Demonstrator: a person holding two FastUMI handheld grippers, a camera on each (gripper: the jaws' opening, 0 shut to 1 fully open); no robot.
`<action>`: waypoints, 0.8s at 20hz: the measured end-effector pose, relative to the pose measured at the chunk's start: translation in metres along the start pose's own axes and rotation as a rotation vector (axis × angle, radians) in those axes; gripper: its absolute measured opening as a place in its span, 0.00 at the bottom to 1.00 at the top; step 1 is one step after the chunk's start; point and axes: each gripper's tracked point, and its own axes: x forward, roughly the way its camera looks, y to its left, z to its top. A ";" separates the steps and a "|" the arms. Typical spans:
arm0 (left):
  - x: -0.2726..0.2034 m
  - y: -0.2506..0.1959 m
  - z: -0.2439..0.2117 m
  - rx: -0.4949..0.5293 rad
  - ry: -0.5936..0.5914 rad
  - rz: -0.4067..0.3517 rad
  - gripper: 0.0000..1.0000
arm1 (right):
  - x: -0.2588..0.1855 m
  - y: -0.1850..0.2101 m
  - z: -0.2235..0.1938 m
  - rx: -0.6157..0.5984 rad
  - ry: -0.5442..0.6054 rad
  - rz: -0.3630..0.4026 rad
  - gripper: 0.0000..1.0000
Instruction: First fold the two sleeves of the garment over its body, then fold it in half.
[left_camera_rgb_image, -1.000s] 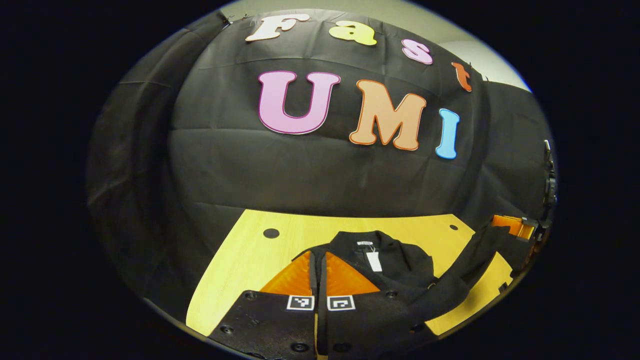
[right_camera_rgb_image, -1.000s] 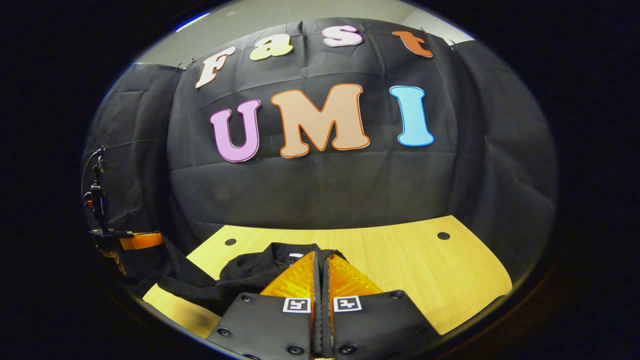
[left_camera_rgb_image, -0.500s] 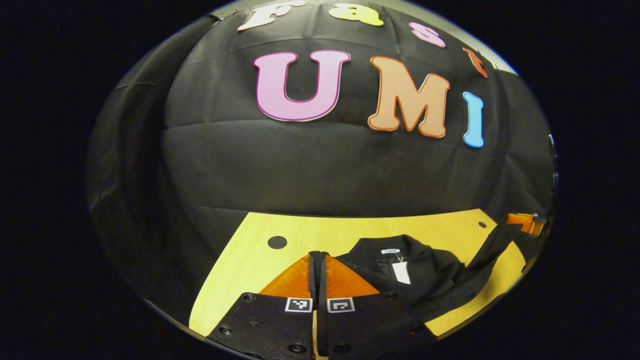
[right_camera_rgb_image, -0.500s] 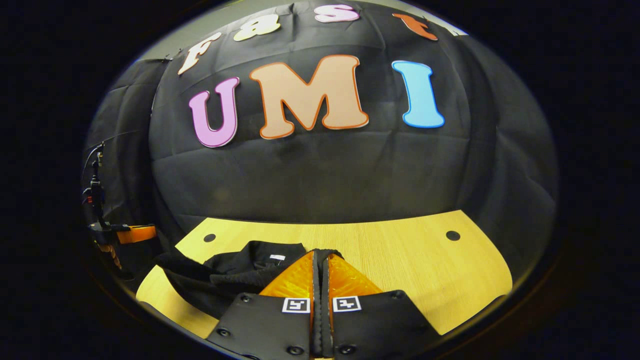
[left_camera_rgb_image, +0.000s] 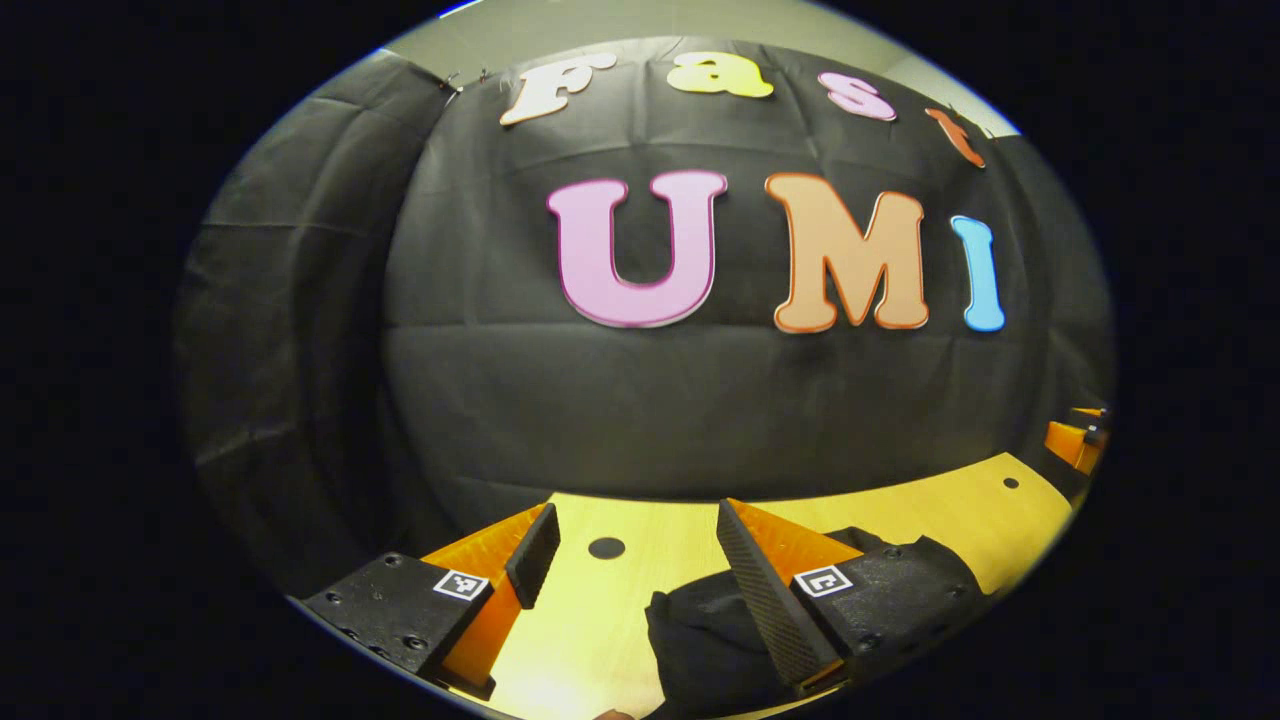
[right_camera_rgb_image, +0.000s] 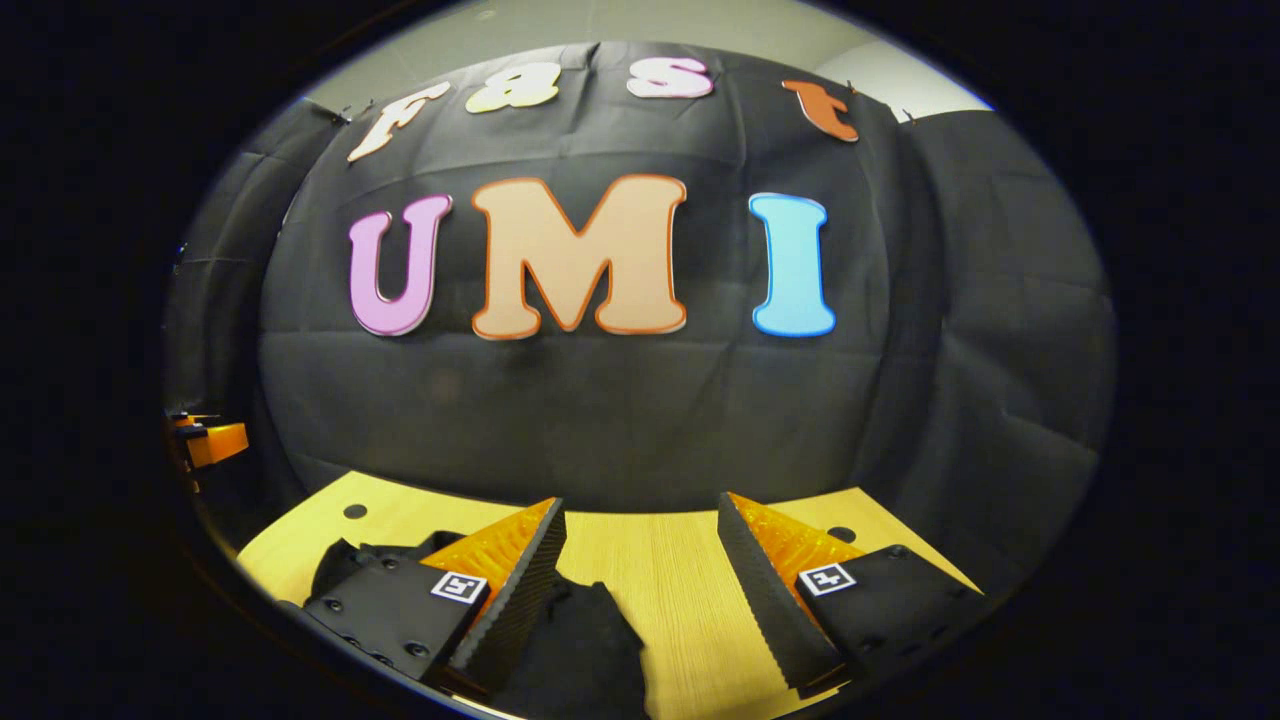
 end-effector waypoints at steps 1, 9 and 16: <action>-0.010 -0.002 0.012 -0.006 -0.033 -0.011 0.96 | -0.010 0.005 0.009 -0.003 -0.031 0.008 0.97; -0.108 0.008 0.076 -0.009 -0.189 -0.035 0.95 | -0.120 0.046 0.052 -0.024 -0.160 0.075 0.95; -0.202 0.018 0.097 -0.028 -0.267 -0.059 0.94 | -0.222 0.075 0.055 -0.009 -0.224 0.107 0.95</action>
